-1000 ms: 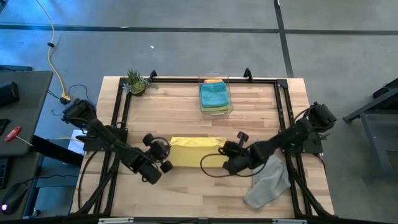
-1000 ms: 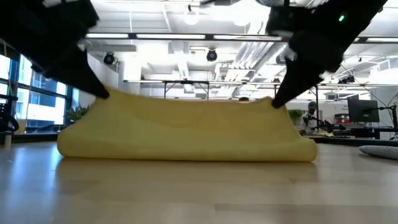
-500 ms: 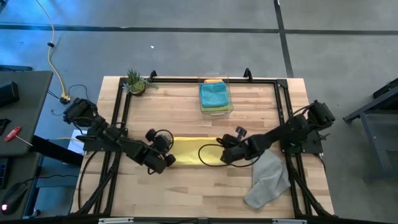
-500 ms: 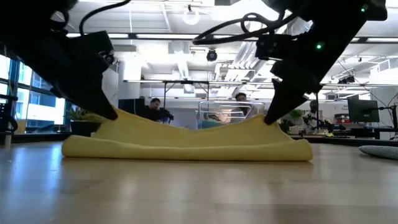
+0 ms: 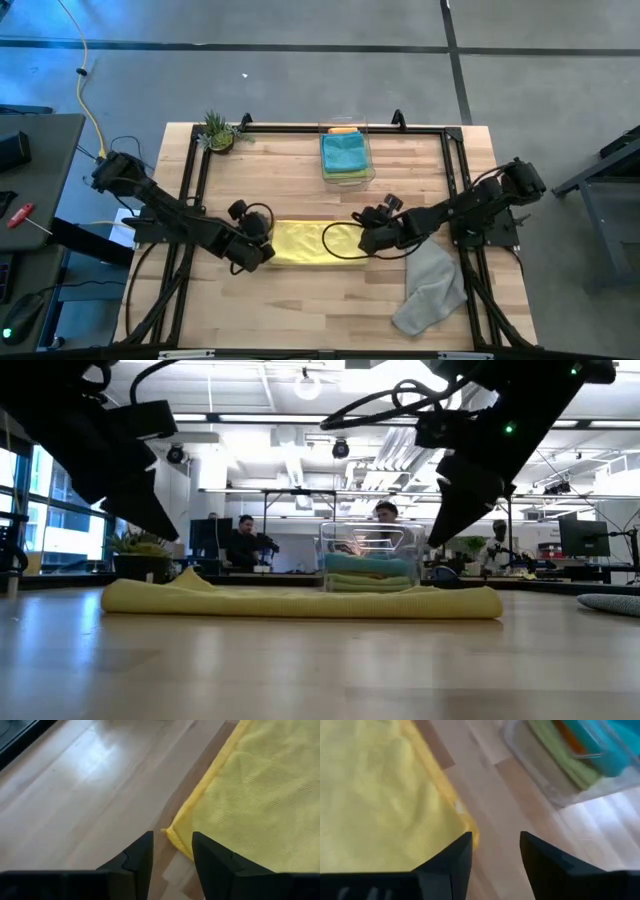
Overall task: Fold microfiber towels
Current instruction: Fold the yellow microfiber cloth
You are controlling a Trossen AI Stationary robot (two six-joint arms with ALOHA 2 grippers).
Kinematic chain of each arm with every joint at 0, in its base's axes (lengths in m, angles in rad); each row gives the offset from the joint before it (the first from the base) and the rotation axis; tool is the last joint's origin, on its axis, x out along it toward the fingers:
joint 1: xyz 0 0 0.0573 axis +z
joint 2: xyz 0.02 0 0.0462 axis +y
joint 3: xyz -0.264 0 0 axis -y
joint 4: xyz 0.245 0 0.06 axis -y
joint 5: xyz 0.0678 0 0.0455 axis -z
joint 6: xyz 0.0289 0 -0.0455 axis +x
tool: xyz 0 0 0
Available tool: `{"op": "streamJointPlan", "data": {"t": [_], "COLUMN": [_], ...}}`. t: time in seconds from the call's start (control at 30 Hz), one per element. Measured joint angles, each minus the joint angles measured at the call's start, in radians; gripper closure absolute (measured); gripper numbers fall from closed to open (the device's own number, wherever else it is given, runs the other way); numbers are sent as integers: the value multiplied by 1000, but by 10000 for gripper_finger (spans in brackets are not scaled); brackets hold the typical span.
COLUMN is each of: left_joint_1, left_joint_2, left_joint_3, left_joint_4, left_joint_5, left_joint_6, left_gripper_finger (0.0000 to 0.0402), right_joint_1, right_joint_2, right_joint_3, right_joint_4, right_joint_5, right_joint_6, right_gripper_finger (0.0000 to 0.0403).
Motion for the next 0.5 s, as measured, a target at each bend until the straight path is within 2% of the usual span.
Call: {"op": "streamJointPlan", "data": {"t": [0.1, 0.27, 0.37, 0.5], "left_joint_1": [0, 21, 45, 97], "left_joint_2": [-45, -108, -168, -253], "left_joint_3": [-33, -140, -223, -302], "left_joint_4": [24, 181, 293, 414], "left_joint_5": [32, 124, 176, 265], "left_joint_6": [40, 112, 134, 143], "left_gripper_finger": [290, 347, 389, 391], "right_joint_1": [-15, -74, -112, -135], "right_joint_2": [-8, -10, -18, -34], "right_joint_3": [-17, -145, -221, -273], "right_joint_4": [43, 243, 355, 437], "right_joint_5": [-77, -264, -310, -322], "right_joint_6": [-20, 2, 58, 121], "right_gripper_finger": [268, 326, 346, 347]}}
